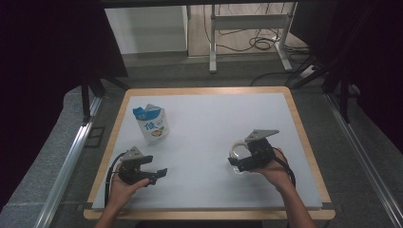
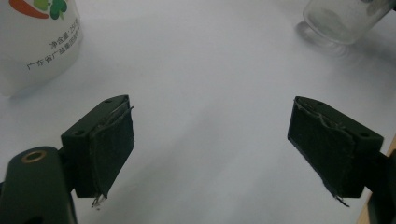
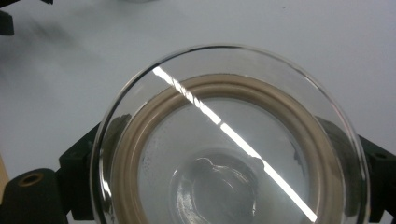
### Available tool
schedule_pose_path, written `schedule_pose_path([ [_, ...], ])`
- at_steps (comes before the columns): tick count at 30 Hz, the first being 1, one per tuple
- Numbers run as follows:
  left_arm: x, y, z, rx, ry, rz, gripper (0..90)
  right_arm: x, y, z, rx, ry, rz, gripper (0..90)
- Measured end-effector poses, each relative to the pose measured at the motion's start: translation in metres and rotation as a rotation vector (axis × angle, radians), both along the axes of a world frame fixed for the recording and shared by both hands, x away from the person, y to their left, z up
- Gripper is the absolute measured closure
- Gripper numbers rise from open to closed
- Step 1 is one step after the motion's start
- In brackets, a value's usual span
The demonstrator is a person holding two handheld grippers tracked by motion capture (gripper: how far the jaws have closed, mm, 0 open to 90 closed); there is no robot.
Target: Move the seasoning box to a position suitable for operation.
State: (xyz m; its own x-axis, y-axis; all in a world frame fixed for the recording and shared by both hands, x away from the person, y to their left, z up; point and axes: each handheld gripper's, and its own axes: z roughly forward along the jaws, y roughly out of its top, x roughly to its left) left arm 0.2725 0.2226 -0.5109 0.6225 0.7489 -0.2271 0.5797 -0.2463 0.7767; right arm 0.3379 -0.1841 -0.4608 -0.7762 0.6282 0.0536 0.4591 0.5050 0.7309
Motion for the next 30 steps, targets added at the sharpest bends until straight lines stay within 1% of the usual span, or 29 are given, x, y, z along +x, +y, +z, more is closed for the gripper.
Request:
schedule_pose_path([
  [1, 0.000, 0.000, 0.000, 0.002, -0.001, 0.002, 14.7, -0.004, 0.001, -0.002, -0.014, -0.007, -0.005, 11.4],
  [2, 0.000, 0.000, 0.000, 0.003, -0.001, 0.004, 14.7, -0.004, 0.001, -0.002, -0.014, -0.007, -0.005, 11.4],
  [3, -0.001, 0.000, 0.001, 0.003, -0.001, 0.007, 14.7, -0.006, 0.002, -0.005, -0.030, -0.010, -0.009, 11.4],
  [4, -0.001, 0.000, 0.001, 0.003, -0.001, 0.007, 14.7, -0.006, 0.002, -0.005, -0.030, -0.010, -0.009, 11.4],
  [5, -0.002, 0.001, 0.001, 0.004, -0.003, 0.010, 14.7, -0.006, 0.003, -0.010, -0.038, 0.003, -0.011, 11.3],
  [12, -0.005, -0.001, 0.004, 0.005, -0.008, 0.013, 14.6, -0.008, 0.001, -0.013, -0.025, -0.009, -0.017, 11.0],
  [14, -0.007, -0.003, 0.004, 0.006, -0.009, 0.011, 14.6, -0.009, 0.000, -0.015, -0.004, -0.024, -0.023, 10.5],
  [15, -0.007, -0.003, 0.004, 0.006, -0.009, 0.011, 14.6, -0.009, 0.000, -0.015, -0.004, -0.024, -0.023, 10.5],
  [16, -0.007, -0.004, 0.004, 0.007, -0.008, 0.011, 14.6, -0.010, 0.000, -0.017, 0.006, -0.040, -0.035, 5.7],
  [17, -0.007, -0.004, 0.004, 0.007, -0.008, 0.011, 14.6, -0.010, 0.000, -0.017, 0.006, -0.040, -0.035, 5.7],
  [18, -0.006, -0.003, 0.003, 0.010, -0.005, 0.011, 14.5, -0.012, -0.001, -0.016, 0.022, -0.051, -0.047, 2.7],
  [19, -0.006, -0.003, 0.003, 0.010, -0.005, 0.011, 14.5, -0.013, -0.003, -0.013, 0.049, -0.060, -0.054, 2.0],
  [20, -0.005, -0.003, 0.002, 0.008, 0.000, 0.014, 14.5, -0.013, -0.003, -0.010, 0.065, -0.063, -0.061, 1.2],
  [21, -0.005, -0.003, 0.002, 0.008, 0.000, 0.014, 14.5, -0.013, -0.003, -0.010, 0.065, -0.063, -0.061, 1.2],
  [22, -0.005, -0.003, 0.001, 0.011, 0.003, 0.014, 14.5, -0.016, -0.006, -0.002, 0.083, -0.074, -0.069, 0.9],
  [24, -0.004, -0.002, 0.000, 0.011, 0.004, 0.017, 14.5, -0.020, -0.011, 0.006, 0.121, -0.095, -0.077, 1.0],
  [25, -0.004, -0.002, 0.000, 0.011, 0.004, 0.017, 14.5, -0.020, -0.011, 0.006, 0.121, -0.095, -0.077, 1.0],
  [26, -0.004, -0.001, 0.000, 0.011, 0.003, 0.018, 14.5, -0.021, -0.014, 0.009, 0.140, -0.105, -0.084, 1.3],
  [27, -0.004, -0.001, 0.000, 0.007, 0.002, 0.021, 14.5, -0.025, -0.021, 0.013, 0.168, -0.129, -0.097, 4.6],
  [30, -0.005, 0.000, 0.001, 0.007, 0.000, 0.024, 14.5, -0.029, -0.028, 0.016, 0.189, -0.151, -0.100, 7.1],
])
